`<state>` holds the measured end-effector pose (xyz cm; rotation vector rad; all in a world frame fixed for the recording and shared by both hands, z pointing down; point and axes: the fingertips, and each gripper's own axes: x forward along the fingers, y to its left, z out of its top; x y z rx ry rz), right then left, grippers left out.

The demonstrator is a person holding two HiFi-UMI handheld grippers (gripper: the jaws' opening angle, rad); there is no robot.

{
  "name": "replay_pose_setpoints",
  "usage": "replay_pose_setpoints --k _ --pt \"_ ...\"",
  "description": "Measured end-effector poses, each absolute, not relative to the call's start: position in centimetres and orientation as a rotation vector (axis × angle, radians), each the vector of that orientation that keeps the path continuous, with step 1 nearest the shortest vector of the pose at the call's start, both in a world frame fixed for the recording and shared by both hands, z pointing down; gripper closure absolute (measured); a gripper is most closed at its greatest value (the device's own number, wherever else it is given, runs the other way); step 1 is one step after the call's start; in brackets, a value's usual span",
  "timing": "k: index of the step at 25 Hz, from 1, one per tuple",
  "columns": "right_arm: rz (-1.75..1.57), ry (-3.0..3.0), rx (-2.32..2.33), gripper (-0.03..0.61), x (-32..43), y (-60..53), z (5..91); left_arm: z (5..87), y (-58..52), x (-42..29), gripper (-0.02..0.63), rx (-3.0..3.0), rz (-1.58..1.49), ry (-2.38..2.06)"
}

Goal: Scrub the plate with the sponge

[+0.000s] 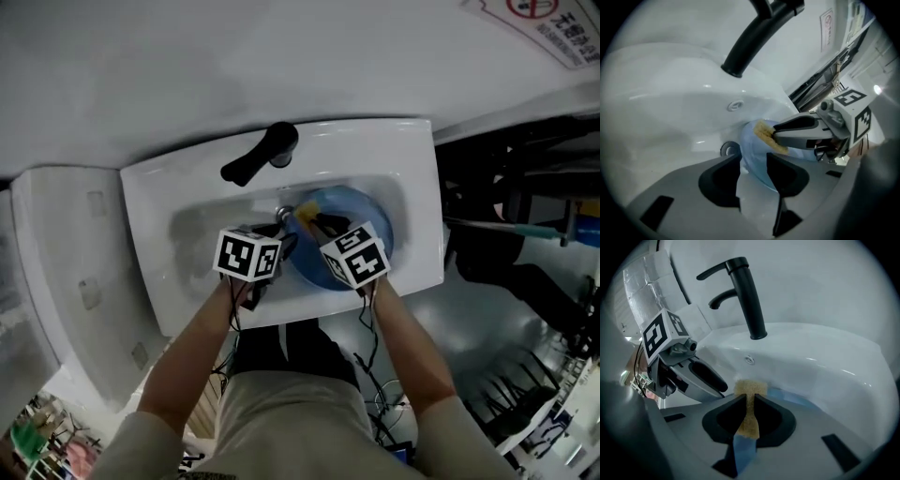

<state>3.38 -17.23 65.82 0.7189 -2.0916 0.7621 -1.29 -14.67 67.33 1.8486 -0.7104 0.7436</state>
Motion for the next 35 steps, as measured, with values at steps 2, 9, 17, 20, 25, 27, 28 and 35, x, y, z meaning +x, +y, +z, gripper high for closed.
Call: replay_pose_setpoints --k 2,9,17,20,25,27,28,35 --pt "0.764 -2.072 0.699 0.515 3.2 -17.1 66.8 68.6 -14.2 -0.9 0.43 1.817 0.747 -0.691" --pt "0.695 -2.017 0.551 0.515 2.0 -16.0 69.5 71.4 -13.2 0.3 0.498 1.703 0.706 -0.651" --pt "0.616 -1.974 0.538 0.518 2.3 -17.1 71.6 71.3 -14.0 -0.1 0.541 1.648 0.658 -0.767" --pt "0.618 -1.951 0.591 0.518 3.2 -18.3 72.1 71.3 -14.4 -0.6 0.559 1.611 0.602 -0.805" --pt "0.631 -1.888 0.659 0.52 5.9 -19.9 72.9 71.2 -15.2 -1.7 0.579 1.607 0.559 -0.887" --pt "0.62 -1.828 0.675 0.52 7.6 -20.1 72.9 71.1 -15.4 -1.8 0.584 1.603 0.562 -0.909" --pt "0.599 -1.787 0.674 0.522 8.6 -20.1 72.9 71.0 -15.6 -2.0 0.586 1.602 0.565 -0.921" --pt "0.55 -1.592 0.484 0.522 13.6 -15.6 71.1 70.5 -16.0 -3.2 0.592 1.611 0.588 -0.969"
